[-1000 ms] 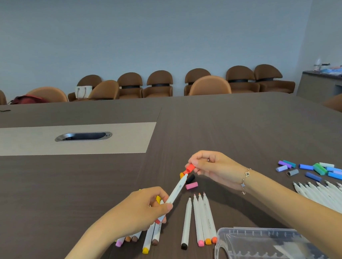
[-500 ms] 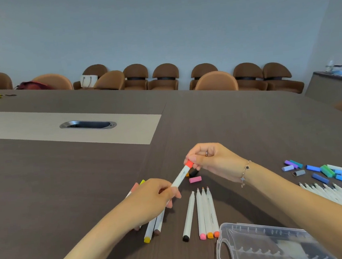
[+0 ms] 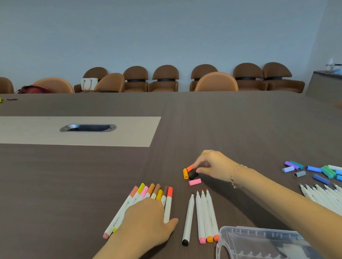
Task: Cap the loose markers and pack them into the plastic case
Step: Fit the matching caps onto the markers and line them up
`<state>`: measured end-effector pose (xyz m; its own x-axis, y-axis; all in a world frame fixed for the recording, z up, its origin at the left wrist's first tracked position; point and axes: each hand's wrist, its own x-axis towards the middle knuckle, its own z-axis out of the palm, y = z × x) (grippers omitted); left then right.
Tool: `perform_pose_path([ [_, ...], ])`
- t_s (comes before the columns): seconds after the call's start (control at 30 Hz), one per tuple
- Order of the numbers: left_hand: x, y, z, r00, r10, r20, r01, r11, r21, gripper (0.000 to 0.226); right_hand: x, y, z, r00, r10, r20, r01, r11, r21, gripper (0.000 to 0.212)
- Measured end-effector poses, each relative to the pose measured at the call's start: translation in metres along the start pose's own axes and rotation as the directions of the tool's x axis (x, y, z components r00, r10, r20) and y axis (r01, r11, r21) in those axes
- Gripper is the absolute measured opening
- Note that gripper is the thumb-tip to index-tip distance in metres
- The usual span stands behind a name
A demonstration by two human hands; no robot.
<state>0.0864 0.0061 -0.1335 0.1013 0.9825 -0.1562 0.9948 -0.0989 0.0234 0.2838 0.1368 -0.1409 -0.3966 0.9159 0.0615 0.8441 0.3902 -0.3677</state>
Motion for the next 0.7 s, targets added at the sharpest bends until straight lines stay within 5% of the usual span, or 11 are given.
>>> perform_pose_path([
  [0.1,-0.002,0.005,-0.005,0.996,0.007,-0.092,-0.008,1.0,-0.003,0.053,0.004,-0.002,0.004,0.998,-0.037,0.04,0.039,0.998,-0.039,0.028],
  [0.27,-0.009,0.019,0.004,0.977,0.081,-0.2,-0.133,0.956,-0.26,0.032,-0.003,0.002,0.004,0.999,-0.03,0.033,0.032,0.998,-0.059,0.019],
  [0.37,-0.012,0.024,0.013,0.975,0.139,-0.175,-0.179,0.955,-0.237,0.022,-0.015,0.006,0.0,0.997,0.052,-0.057,-0.04,0.982,0.187,0.013],
  [0.5,-0.01,0.023,0.017,0.988,0.089,-0.125,-0.126,0.936,-0.329,0.012,-0.031,0.008,-0.01,0.995,0.064,-0.071,-0.029,0.91,0.414,0.034],
  [0.7,-0.005,0.017,0.004,0.993,0.036,-0.108,-0.087,0.855,-0.511,0.016,-0.043,-0.004,-0.011,0.982,0.187,-0.032,-0.104,0.671,0.735,0.012],
])
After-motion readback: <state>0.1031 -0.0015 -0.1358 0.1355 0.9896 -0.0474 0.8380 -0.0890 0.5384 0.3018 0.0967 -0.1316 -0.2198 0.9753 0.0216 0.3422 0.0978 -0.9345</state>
